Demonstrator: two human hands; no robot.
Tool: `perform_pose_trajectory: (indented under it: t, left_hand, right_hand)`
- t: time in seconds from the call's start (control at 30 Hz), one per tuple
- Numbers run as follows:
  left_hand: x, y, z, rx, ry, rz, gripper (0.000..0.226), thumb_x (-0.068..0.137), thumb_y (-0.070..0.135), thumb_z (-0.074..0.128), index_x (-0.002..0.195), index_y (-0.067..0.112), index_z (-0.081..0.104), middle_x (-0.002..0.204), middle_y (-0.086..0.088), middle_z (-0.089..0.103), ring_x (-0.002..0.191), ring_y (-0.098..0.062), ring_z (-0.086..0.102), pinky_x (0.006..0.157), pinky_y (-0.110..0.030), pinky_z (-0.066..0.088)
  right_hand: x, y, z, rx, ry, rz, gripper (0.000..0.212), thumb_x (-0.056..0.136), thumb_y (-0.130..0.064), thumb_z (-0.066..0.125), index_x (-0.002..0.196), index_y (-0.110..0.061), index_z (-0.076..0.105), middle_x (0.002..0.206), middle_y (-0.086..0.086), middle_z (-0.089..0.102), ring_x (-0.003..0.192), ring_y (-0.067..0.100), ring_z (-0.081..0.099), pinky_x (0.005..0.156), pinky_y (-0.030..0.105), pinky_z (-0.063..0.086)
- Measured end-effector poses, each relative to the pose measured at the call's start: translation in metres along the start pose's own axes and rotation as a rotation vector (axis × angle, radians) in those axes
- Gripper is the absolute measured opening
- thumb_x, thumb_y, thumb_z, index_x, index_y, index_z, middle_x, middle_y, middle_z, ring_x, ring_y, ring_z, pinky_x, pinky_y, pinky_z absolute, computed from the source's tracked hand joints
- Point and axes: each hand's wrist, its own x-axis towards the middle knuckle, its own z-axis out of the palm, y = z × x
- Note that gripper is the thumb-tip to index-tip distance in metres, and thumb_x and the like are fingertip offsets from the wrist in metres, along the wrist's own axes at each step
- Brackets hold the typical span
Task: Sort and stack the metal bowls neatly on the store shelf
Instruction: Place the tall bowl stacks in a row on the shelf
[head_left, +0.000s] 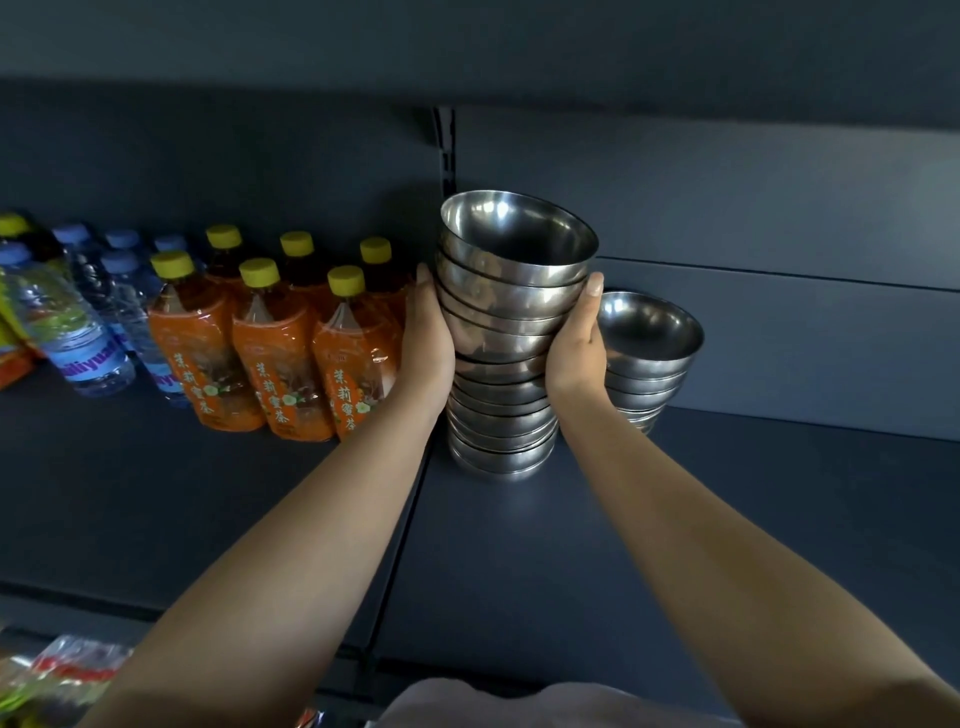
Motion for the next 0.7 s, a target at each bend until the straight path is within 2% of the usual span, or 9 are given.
perform_pose_trajectory:
  t: [0.2, 0.3, 0.4, 0.5, 0.57, 0.7]
  left_hand:
    - [-0.0005, -0.0029, -0.0001, -0.047, 0.017, 0.017, 0.065, 0.088, 0.058, 0.029, 0.139, 0.018, 0.041, 0.14, 0.0, 0.048, 0.128, -0.014, 0.044, 0.113, -0.037, 0.028]
    - [-0.0011, -0.0022, 0.0006, -0.051, 0.008, 0.017, 0.068, 0.086, 0.061, 0.03, 0.139, 0.019, 0.041, 0.14, 0.001, 0.048, 0.128, -0.013, 0.044, 0.112, -0.034, 0.03]
    - [-0.0021, -0.0031, -0.0006, -0.058, 0.026, 0.015, 0.057, 0.096, 0.051, 0.026, 0.138, 0.017, 0.041, 0.138, 0.0, 0.049, 0.127, -0.013, 0.045, 0.108, -0.028, 0.032]
    - [-0.0039, -0.0042, -0.0011, -0.026, 0.033, -0.002, 0.054, 0.098, 0.047, 0.023, 0.139, 0.015, 0.04, 0.139, -0.001, 0.048, 0.127, -0.014, 0.043, 0.106, -0.026, 0.03]
    - [-0.0045, -0.0024, -0.0012, -0.006, 0.031, -0.01, 0.055, 0.098, 0.048, 0.022, 0.139, 0.016, 0.041, 0.138, -0.001, 0.048, 0.126, -0.014, 0.043, 0.108, -0.027, 0.03]
    - [-0.0009, -0.0016, -0.002, 0.041, 0.059, -0.025, 0.061, 0.094, 0.056, 0.023, 0.14, 0.02, 0.04, 0.142, -0.002, 0.045, 0.13, -0.018, 0.041, 0.113, -0.037, 0.027]
  right_hand:
    - [-0.0029, 0.0027, 0.0034, 0.013, 0.048, -0.096, 0.068, 0.093, -0.062, 0.017, 0.137, -0.019, 0.047, 0.141, 0.001, 0.05, 0.133, 0.018, 0.041, 0.115, 0.039, 0.027]
    - [-0.0028, 0.0024, 0.0018, 0.012, 0.051, -0.112, 0.065, 0.095, -0.059, 0.018, 0.133, -0.017, 0.051, 0.136, 0.002, 0.053, 0.13, 0.018, 0.045, 0.113, 0.033, 0.03]
    - [-0.0044, 0.0008, 0.0007, -0.004, 0.032, -0.125, 0.062, 0.096, -0.056, 0.018, 0.133, -0.017, 0.051, 0.135, 0.002, 0.054, 0.128, 0.017, 0.045, 0.111, 0.03, 0.03]
    - [-0.0048, -0.0013, -0.001, -0.022, 0.045, -0.161, 0.059, 0.099, -0.051, 0.018, 0.138, -0.015, 0.045, 0.141, 0.003, 0.048, 0.133, 0.017, 0.039, 0.114, 0.029, 0.025]
    - [-0.0041, -0.0023, -0.0021, -0.036, 0.043, -0.17, 0.058, 0.099, -0.049, 0.018, 0.139, -0.015, 0.043, 0.143, 0.003, 0.045, 0.134, 0.017, 0.037, 0.115, 0.031, 0.023]
    - [-0.004, -0.0065, -0.0027, -0.026, 0.029, -0.177, 0.058, 0.099, -0.051, 0.02, 0.136, -0.015, 0.048, 0.137, 0.002, 0.051, 0.129, 0.017, 0.043, 0.11, 0.029, 0.029]
